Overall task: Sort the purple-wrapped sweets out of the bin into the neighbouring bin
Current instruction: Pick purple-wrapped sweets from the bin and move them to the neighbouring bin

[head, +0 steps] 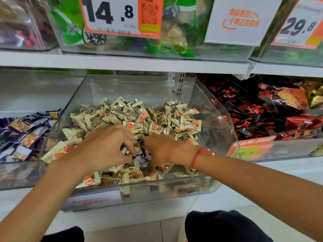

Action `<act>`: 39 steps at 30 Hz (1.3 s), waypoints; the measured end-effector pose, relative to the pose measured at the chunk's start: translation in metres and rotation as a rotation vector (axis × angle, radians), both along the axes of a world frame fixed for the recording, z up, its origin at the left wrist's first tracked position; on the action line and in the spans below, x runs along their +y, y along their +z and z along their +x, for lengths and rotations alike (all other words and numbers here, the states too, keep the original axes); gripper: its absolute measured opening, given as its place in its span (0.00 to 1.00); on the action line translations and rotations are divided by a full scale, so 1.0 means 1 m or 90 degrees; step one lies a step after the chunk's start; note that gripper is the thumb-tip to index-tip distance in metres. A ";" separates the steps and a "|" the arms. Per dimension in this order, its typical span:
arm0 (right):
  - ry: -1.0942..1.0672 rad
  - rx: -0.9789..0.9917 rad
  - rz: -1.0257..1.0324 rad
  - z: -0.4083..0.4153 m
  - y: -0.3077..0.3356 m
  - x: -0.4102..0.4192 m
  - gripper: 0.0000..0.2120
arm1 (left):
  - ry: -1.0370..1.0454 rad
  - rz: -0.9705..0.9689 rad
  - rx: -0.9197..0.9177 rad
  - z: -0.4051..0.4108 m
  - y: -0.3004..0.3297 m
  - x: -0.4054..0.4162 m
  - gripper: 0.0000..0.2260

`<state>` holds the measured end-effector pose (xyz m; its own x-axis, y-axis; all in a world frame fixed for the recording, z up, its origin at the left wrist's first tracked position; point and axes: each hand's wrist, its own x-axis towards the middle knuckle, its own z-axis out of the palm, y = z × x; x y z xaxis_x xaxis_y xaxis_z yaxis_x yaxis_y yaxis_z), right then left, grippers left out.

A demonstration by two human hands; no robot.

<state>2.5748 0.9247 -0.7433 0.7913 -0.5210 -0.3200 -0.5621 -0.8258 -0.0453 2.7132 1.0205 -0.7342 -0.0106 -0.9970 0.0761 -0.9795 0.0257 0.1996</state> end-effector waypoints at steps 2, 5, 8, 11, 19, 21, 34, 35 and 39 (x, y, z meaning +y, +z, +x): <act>-0.007 0.014 -0.004 -0.011 0.005 -0.007 0.18 | -0.003 -0.008 0.000 0.000 0.000 0.001 0.05; -0.019 0.060 -0.005 -0.036 0.013 -0.021 0.19 | -0.010 -0.015 0.002 -0.001 -0.002 0.000 0.06; -0.038 0.000 0.057 -0.059 0.020 -0.030 0.17 | -0.006 -0.023 0.005 -0.002 -0.006 -0.001 0.07; -0.112 -0.165 0.243 -0.072 0.032 -0.026 0.17 | -0.017 -0.030 0.004 -0.003 -0.009 -0.001 0.08; -0.336 -0.452 0.563 -0.082 0.045 -0.004 0.11 | -0.111 -0.074 0.020 -0.018 -0.009 -0.004 0.09; -0.356 -0.501 0.591 -0.086 0.048 -0.001 0.08 | -0.137 -0.047 -0.001 -0.024 -0.006 -0.010 0.10; -0.262 -0.483 0.484 -0.104 0.053 0.009 0.06 | -0.015 0.094 -0.263 -0.062 -0.008 -0.033 0.13; -0.261 -0.475 0.484 -0.104 0.053 0.007 0.05 | -0.005 0.091 -0.216 -0.059 -0.010 -0.030 0.12; -0.264 -0.393 0.479 -0.098 0.046 0.001 0.08 | 0.028 0.012 -0.037 -0.051 -0.003 -0.012 0.14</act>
